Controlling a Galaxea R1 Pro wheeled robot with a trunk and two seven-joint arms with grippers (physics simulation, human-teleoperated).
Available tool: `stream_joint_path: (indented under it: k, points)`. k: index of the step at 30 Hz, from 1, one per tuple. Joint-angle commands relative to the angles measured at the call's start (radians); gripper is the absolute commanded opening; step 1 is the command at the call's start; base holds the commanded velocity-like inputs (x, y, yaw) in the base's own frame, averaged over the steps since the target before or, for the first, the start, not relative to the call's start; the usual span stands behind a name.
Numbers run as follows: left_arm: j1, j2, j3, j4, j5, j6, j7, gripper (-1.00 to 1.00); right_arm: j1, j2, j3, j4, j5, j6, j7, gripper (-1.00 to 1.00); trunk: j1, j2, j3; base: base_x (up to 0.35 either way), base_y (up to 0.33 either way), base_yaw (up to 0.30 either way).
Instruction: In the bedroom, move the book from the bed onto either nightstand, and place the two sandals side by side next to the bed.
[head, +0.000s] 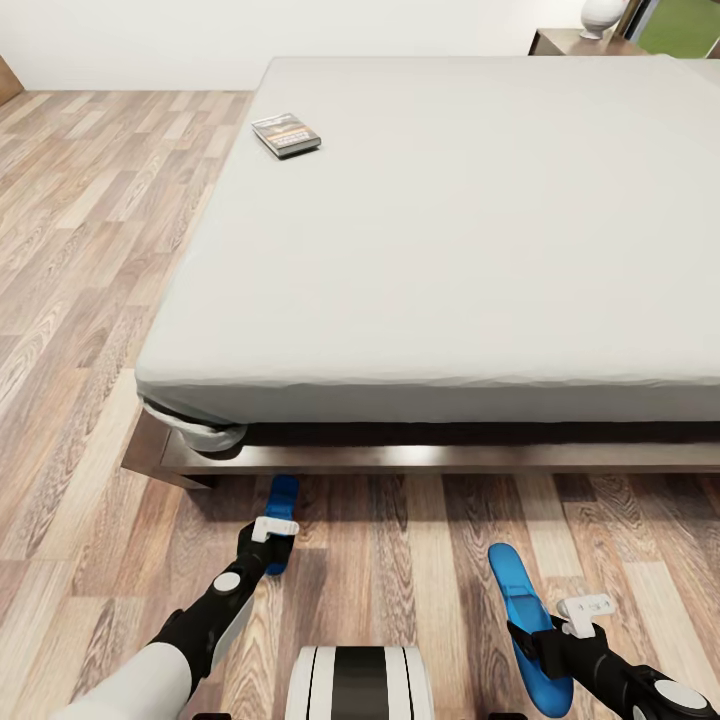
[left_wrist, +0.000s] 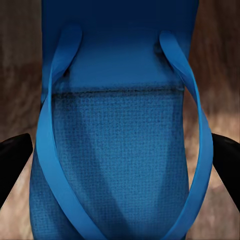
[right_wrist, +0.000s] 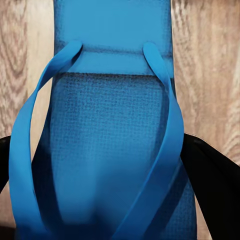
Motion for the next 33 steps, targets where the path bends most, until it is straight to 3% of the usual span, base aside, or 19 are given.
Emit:
stream_joint_path:
  k: [1,13,16,33]
  points:
    - [-0.001,0.0,-0.005,0.0,0.004,-0.004,0.002,-1.0,0.0,0.0,-0.001,-0.002,0.002,0.004,0.006,-1.0,0.0,0.0,-0.004,0.0,0.0,0.0]
    - [-0.001,0.0,-0.005,-0.007,0.004,-0.004,0.002,-1.0,0.0,0.0,0.002,-0.002,0.002,0.005,0.004,-1.0,0.001,-0.001,-0.008,0.0,0.0,0.0]
    - [-0.001,0.0,-0.005,-0.009,0.004,-0.004,0.002,-1.0,0.0,0.0,0.003,-0.002,0.002,0.005,0.004,-1.0,0.002,-0.001,-0.02,0.0,0.0,0.0]
    - [-0.001,0.001,-0.005,-0.01,0.004,-0.003,0.002,-1.0,0.0,0.0,0.003,-0.002,0.002,0.004,0.004,-1.0,0.002,-0.001,-0.02,0.0,0.0,0.0]
